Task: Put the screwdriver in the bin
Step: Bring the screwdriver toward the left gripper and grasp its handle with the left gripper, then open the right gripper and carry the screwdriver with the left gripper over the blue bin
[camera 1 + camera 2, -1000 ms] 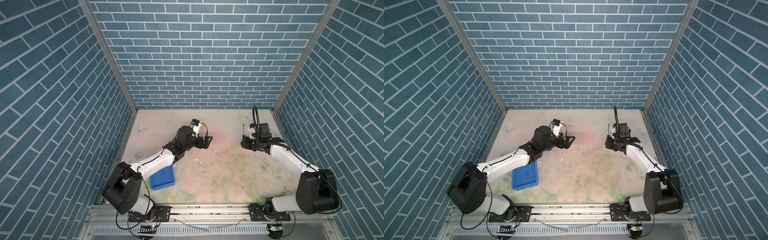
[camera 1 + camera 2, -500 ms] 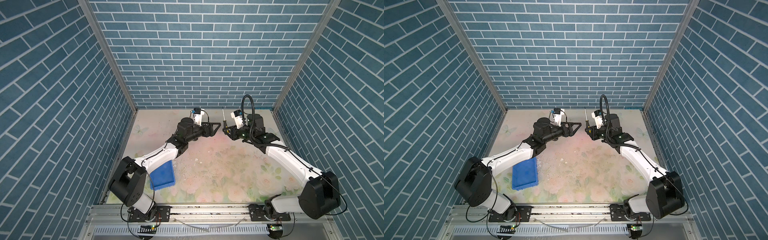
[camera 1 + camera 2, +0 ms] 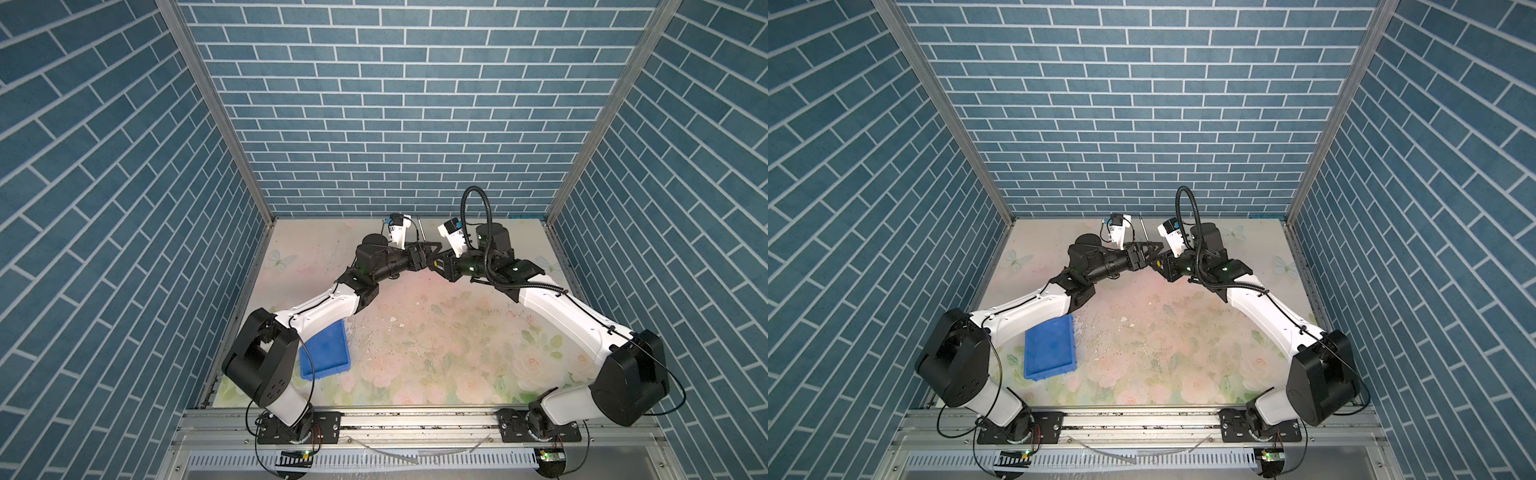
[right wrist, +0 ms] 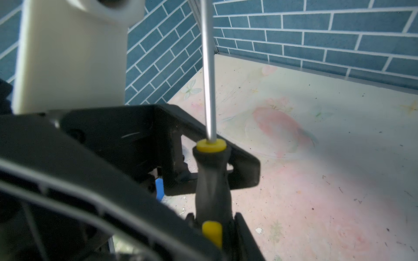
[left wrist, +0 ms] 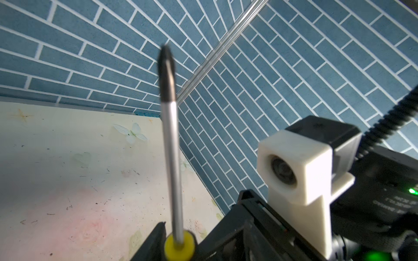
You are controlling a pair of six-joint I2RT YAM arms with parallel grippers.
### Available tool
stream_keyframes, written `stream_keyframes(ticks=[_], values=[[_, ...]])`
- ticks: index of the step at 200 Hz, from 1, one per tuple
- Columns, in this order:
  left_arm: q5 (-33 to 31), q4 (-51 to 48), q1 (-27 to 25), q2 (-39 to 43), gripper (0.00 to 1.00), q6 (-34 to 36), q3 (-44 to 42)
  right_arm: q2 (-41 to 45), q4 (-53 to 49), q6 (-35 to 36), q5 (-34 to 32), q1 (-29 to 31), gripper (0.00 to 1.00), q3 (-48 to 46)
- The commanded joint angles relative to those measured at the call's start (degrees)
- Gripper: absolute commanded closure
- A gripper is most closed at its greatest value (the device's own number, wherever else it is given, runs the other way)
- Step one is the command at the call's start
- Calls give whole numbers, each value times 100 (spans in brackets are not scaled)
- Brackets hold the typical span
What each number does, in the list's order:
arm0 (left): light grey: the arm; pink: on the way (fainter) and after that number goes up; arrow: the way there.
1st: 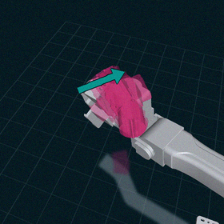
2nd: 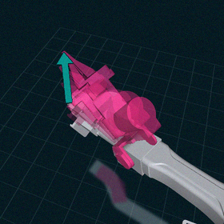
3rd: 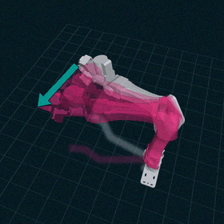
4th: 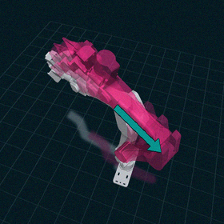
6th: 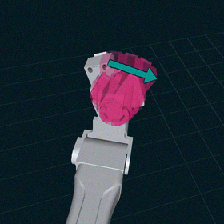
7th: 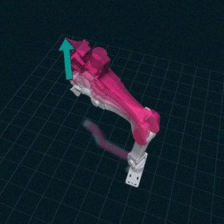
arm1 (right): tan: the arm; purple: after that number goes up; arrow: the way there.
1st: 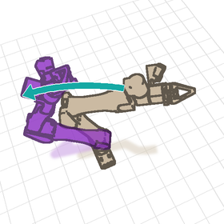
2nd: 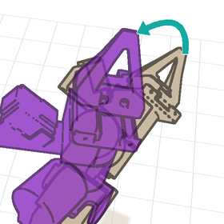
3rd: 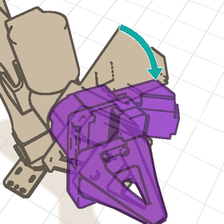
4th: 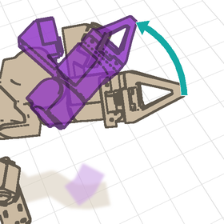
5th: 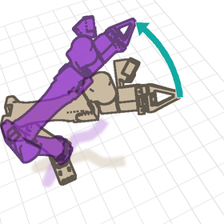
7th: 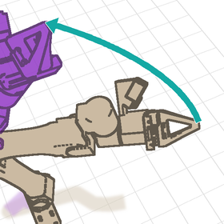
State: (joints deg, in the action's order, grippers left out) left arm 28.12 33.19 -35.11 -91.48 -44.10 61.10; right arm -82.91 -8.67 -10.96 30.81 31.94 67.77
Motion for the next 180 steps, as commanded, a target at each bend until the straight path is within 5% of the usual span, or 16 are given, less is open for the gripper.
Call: stream_keyframes(ticks=[1,86,115,154,180], values=[[-73,207,13,78,52,42,-67,-49,-51,331,101,55,100,259],[-105,266,13,147,93,18,-195,-67,-109,347,-42,121,100,263],[-129,202,13,158,99,42,-204,-62,-109,338,-92,121,100,256],[-266,-378,190,518,99,237,-348,-50,-121,330,-10,136,42,220],[-469,-1202,385,1062,99,664,-522,-66,-326,584,50,227,19,288]])
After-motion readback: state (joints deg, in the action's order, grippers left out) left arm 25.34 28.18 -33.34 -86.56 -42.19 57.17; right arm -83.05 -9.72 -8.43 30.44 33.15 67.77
